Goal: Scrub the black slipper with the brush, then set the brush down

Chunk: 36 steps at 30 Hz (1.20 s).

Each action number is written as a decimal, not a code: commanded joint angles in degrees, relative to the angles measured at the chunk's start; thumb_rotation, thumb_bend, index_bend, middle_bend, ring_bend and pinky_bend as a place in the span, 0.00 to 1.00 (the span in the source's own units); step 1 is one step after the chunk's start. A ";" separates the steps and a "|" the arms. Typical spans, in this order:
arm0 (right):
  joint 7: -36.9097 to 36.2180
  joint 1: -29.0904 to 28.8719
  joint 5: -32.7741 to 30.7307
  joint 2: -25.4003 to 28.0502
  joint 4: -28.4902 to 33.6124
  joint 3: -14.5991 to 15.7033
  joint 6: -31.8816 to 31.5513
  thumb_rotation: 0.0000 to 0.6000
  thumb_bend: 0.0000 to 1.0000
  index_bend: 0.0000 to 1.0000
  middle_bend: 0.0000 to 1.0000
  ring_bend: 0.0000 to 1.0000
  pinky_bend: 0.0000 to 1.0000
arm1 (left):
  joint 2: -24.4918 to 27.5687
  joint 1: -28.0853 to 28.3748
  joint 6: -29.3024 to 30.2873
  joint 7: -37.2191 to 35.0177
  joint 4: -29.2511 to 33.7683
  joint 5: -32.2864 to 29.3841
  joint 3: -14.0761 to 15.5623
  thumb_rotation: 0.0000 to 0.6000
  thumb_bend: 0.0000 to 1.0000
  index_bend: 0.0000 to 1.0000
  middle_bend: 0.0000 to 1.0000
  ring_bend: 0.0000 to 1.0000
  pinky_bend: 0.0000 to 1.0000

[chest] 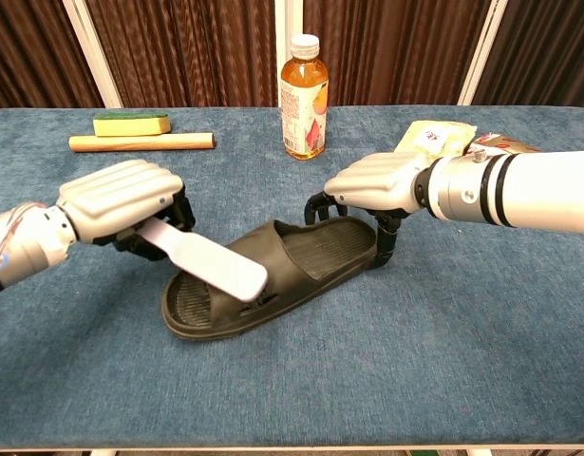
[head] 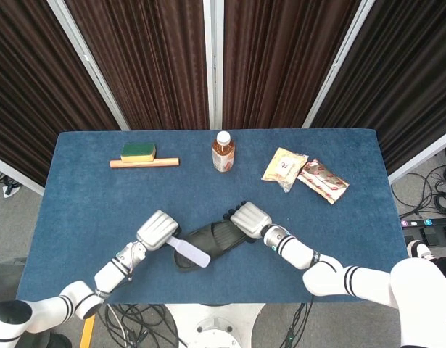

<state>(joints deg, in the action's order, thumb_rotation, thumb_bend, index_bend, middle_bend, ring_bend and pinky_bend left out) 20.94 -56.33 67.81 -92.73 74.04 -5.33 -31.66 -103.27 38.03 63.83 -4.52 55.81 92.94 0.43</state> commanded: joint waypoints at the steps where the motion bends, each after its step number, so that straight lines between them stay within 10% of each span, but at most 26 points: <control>1: -0.06 -0.10 -0.07 0.09 0.01 0.39 -0.13 1.00 0.29 0.54 0.43 0.28 0.27 | -1.09 0.46 -2.08 -0.57 -1.25 -2.84 -2.07 1.00 0.69 1.00 1.00 1.00 1.00; 8: -0.64 -0.44 -0.24 0.03 -0.13 0.74 -0.58 1.00 0.29 0.54 0.43 0.29 0.28 | -0.68 -0.25 -5.02 -1.56 0.38 -9.62 -6.12 1.00 0.69 1.00 1.00 1.00 1.00; 21: -1.14 -1.34 -0.59 -0.42 -0.46 1.44 -0.43 1.00 0.29 0.54 0.43 0.29 0.29 | 4.82 -2.81 -0.98 3.70 12.75 -4.26 -0.81 1.00 0.69 1.00 1.00 1.00 1.00; 36: 0.13 -2.08 -1.99 -0.34 0.27 2.40 -0.72 1.00 0.29 0.54 0.43 0.29 0.29 | -1.59 0.44 -10.69 12.49 8.21 -20.29 -11.02 1.00 0.69 1.00 1.00 1.00 1.00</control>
<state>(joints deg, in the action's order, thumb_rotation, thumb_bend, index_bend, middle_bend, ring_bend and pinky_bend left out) 21.06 -58.40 65.84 -93.07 74.32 -2.95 -32.39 -104.24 37.98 53.68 7.02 63.82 75.01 -8.48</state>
